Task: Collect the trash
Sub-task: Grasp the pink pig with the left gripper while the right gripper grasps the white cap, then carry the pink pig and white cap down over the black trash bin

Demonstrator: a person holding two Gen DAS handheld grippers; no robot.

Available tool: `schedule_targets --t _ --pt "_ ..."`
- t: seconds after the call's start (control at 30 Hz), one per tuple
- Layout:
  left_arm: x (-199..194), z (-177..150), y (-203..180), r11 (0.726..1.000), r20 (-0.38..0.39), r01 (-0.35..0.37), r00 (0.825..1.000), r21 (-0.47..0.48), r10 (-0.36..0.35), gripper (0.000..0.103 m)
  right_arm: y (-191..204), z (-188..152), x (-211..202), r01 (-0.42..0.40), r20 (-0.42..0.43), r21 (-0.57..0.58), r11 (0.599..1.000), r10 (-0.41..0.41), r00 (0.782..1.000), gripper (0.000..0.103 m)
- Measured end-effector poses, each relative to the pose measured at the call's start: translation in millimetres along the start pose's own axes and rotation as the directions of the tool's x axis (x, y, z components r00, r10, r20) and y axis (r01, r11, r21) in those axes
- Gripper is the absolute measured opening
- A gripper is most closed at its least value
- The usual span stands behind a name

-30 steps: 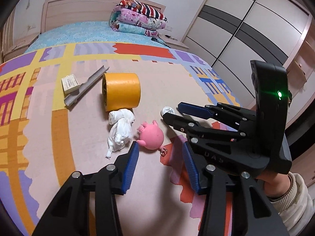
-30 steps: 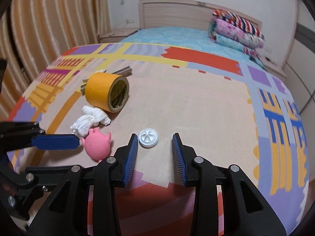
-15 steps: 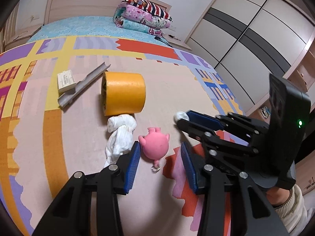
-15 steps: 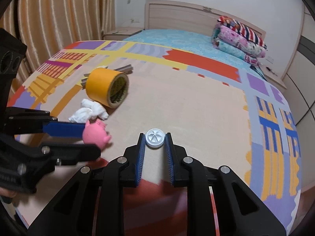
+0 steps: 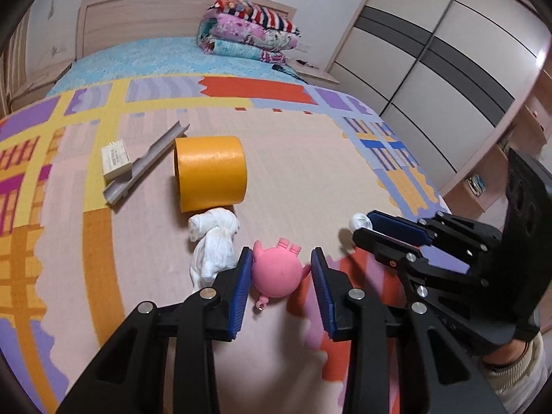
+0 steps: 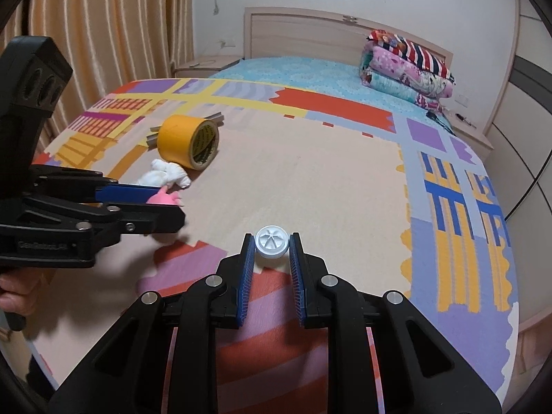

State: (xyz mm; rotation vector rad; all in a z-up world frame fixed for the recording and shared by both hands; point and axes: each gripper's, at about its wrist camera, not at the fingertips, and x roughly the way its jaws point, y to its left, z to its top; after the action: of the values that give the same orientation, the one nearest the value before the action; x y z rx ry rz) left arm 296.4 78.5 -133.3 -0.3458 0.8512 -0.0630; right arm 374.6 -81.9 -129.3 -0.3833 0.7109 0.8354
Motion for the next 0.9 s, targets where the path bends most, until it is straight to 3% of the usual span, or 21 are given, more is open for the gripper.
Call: schedule_targets --t 0.43,0.9 --pt "-77 -43 -27 0.990 0.031 0.020 0.999 0.141 -0.025 0.034 50 -19 -53 -0.048 0.047 -0.095 0.994 0.053 0.997 0.021" --pt "-125 -116 -28 0.988 0.015 0.045 0.999 0.148 -0.048 0.034 96 -65 -97 -0.160 0.024 -0.099 0.982 0.163 0.986 0.021"
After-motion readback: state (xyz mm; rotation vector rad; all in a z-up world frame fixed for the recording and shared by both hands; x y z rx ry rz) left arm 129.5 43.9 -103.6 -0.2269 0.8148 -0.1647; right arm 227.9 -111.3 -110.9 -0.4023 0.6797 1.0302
